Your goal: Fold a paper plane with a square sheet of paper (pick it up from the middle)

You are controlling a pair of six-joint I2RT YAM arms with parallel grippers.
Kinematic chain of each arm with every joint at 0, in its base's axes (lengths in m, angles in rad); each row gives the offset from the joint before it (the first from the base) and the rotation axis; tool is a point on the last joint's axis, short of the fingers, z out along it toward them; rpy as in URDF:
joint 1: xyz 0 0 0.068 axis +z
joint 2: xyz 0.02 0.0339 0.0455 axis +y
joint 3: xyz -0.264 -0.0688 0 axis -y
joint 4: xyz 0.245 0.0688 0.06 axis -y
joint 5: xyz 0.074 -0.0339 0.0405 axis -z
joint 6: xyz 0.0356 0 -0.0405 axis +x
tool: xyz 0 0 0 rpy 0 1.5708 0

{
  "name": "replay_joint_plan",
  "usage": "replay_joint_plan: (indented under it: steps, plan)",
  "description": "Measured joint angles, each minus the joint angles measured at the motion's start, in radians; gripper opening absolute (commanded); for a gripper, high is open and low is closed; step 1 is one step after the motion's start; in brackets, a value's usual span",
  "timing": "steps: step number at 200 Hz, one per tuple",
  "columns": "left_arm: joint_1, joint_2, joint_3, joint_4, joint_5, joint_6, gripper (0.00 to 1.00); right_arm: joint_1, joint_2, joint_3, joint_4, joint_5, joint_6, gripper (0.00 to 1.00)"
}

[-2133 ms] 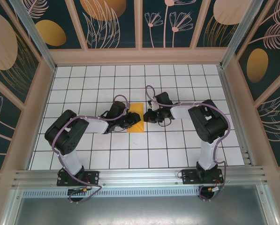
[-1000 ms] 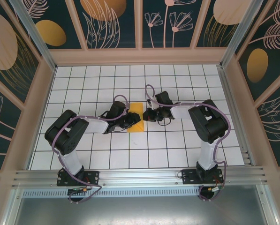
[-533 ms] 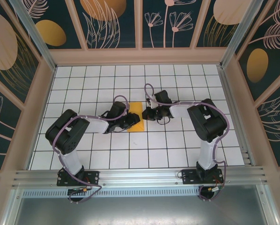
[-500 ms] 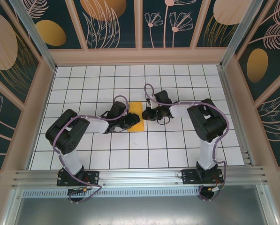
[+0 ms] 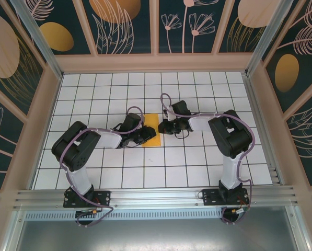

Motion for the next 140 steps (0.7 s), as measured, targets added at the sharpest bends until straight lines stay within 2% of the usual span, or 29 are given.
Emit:
replay_joint_plan:
  steps: [39,56,77,104,140]
  plan:
    - [0.0,0.004,0.005,-0.013,-0.002,0.0,0.28,0.0,-0.006,0.008,-0.011,0.03,0.024,0.31]
    - [0.0,0.004,0.007,-0.018,-0.005,-0.001,0.28,0.0,-0.042,0.0,-0.02,0.059,0.031,0.33]
    - [0.0,0.006,0.013,-0.027,-0.009,-0.001,0.27,0.0,-0.137,-0.037,-0.027,0.102,0.046,0.3]
    - [0.0,0.01,0.017,-0.032,-0.019,-0.008,0.25,0.0,-0.256,-0.106,-0.023,0.132,0.06,0.21]
    - [-0.002,0.01,0.018,-0.035,-0.032,-0.021,0.23,0.023,-0.3,-0.189,-0.024,0.122,0.079,0.12]
